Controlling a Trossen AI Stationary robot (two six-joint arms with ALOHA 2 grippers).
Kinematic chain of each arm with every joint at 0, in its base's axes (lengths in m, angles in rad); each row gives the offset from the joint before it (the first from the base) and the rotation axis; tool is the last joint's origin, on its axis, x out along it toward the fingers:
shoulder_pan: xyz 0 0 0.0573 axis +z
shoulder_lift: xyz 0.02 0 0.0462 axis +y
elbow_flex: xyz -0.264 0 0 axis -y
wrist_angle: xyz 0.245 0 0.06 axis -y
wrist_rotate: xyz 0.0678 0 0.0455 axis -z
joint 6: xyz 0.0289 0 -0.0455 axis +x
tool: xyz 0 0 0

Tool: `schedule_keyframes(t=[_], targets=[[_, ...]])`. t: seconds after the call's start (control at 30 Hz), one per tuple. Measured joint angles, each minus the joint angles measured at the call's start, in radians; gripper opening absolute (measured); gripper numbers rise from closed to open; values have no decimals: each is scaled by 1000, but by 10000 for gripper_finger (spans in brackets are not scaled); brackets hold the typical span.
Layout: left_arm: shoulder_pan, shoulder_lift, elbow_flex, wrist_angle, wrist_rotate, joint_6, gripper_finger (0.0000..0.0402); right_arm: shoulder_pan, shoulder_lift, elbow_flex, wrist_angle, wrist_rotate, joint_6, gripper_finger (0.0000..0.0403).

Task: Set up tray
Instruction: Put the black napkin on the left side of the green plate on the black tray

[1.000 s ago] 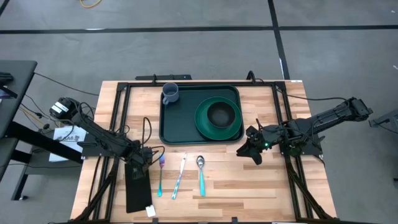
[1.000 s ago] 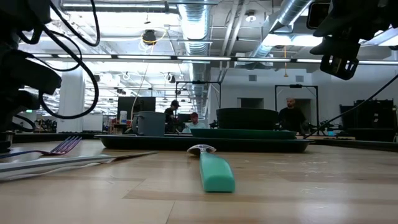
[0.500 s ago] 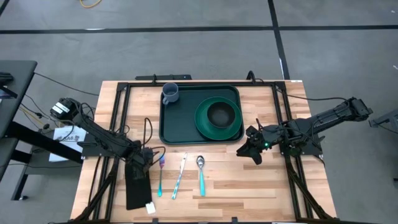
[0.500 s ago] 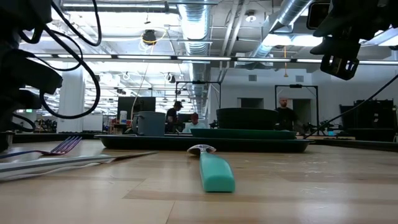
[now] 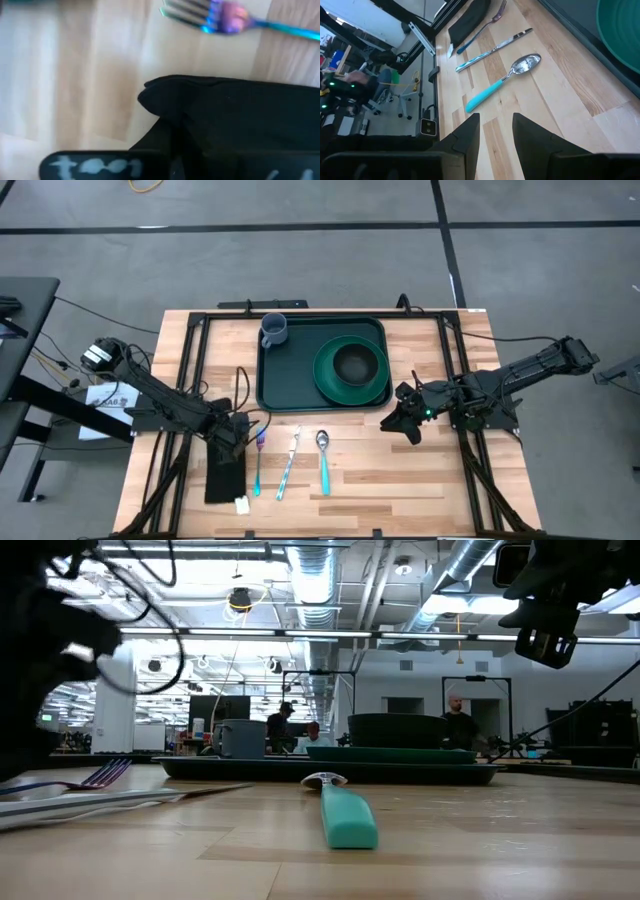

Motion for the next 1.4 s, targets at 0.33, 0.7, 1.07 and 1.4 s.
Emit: schedule_keyframes(t=[0.33,0.7,1.07,1.4], targets=[[165,-1,141,-90,-198,254,1,-1,0,0,0,4,-1,108],[413,-1,168,65,-278,533,0,-1,0,0,0,5,0,108],[597,0,168,293,-276,709,0,-1,0,0,-1,5,0,108],[695,103,182,394,-275,783,0,-1,0,0,-3,31,16,108]])
